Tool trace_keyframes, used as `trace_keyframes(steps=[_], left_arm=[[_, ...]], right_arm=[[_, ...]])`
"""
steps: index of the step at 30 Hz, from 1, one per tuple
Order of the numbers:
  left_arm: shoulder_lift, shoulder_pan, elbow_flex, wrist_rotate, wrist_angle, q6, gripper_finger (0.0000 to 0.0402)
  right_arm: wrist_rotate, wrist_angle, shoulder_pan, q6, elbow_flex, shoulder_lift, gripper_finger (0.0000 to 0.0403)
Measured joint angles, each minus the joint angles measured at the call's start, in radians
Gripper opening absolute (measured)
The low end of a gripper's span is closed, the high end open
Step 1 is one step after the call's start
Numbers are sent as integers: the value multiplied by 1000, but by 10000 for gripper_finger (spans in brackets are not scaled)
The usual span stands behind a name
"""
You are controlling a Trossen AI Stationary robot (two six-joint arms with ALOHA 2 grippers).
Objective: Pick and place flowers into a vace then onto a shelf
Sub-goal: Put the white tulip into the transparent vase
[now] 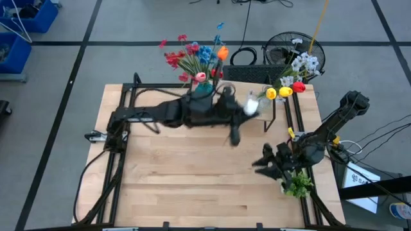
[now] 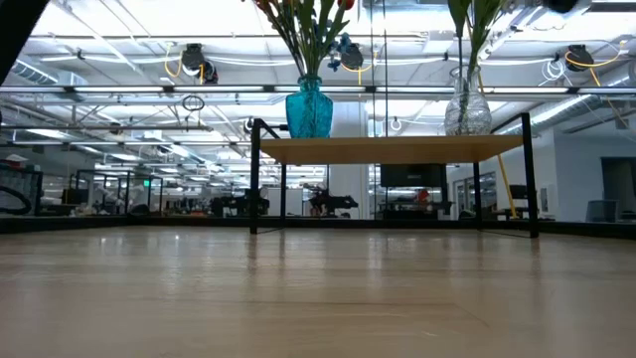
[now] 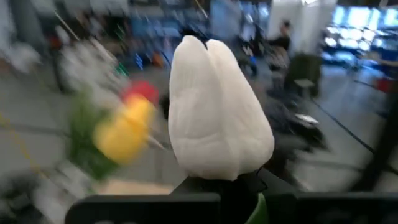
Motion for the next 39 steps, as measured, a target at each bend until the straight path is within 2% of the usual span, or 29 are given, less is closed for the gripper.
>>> trace_keyframes(steps=[3,5,6,10,15,21,39], left_arm=[[-24,-58,0,32,-97,-85,1],[-22,-95,0,41,-86,-104,1],[-16,-113,0,36,-65,-94,1],[37,-146,0,-14,65,-25,1],[104,-140,0,-11,105,-81,1],[158,-127,0,-15,119,-130,1],[124,-155,0,-52,93,-96,1]], right_arm=[[187,77,-10,-183,0,-2,132],[250,127,-41,-250,0,-2,132],[239,144,-63,-257,0,-2,132],[58,161,-155,-202,5,21,135],[-52,174,-203,-199,40,49,137],[-60,170,-202,-231,52,53,137],[-86,165,-156,-285,52,50,134]])
